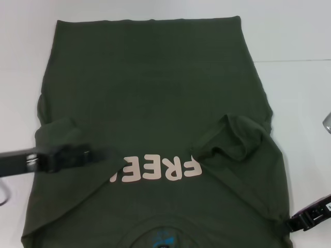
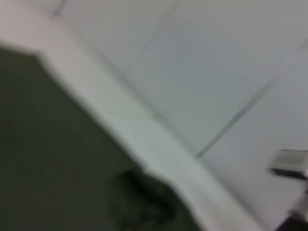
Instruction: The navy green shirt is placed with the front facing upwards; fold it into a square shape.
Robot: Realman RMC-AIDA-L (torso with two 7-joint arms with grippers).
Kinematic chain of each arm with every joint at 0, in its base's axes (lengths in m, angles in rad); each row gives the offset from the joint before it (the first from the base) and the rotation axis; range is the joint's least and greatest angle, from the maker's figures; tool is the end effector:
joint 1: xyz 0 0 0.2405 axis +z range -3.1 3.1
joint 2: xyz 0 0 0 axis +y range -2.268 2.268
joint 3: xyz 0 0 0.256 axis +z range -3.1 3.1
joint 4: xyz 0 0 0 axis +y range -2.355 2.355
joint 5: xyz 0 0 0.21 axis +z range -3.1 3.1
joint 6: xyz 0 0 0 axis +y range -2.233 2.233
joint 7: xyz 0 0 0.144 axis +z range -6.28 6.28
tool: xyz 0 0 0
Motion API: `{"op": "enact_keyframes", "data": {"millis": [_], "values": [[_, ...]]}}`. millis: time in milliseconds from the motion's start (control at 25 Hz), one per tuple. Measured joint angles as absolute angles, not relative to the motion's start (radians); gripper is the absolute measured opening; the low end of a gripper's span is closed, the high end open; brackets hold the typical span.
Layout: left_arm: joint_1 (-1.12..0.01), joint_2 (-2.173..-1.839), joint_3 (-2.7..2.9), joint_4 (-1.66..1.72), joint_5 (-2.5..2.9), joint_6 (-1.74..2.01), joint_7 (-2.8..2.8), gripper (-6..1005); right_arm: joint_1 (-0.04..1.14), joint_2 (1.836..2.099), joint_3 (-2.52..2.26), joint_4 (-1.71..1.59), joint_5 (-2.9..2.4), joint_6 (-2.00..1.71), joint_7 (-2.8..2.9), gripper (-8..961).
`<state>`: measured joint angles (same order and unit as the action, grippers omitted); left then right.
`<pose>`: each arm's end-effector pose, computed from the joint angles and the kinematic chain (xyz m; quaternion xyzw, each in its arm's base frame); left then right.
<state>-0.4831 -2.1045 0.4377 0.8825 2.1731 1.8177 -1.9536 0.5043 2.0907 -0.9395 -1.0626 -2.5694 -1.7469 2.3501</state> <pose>-0.2739 0.3019 0.0468 -0.8510 -0.4469 -0.2679 0.0658 0.2793 0.3013 0.0161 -0.8513 0.5127 -0.1029 0.0432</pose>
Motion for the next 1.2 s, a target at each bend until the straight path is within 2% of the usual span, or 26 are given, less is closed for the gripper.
{"op": "enact_keyframes", "data": {"millis": [280, 640, 1200], "values": [[-0.459, -2.069, 0.366, 1.087, 2.343, 1.879, -2.26, 916, 0.483, 2.09, -0.893, -1.046, -2.523, -1.737, 2.296, 36], [-0.515, -2.043, 0.392, 1.164, 2.62, 1.983, -2.461, 916, 0.496, 2.091, -0.883, -1.051, -2.52, -1.74, 2.285, 36], [-0.525, -2.055, 0.496, 1.173, 2.752, 1.972, -2.537, 916, 0.527, 2.086, -0.882, -1.052, -2.511, -1.743, 2.278, 36]]}}
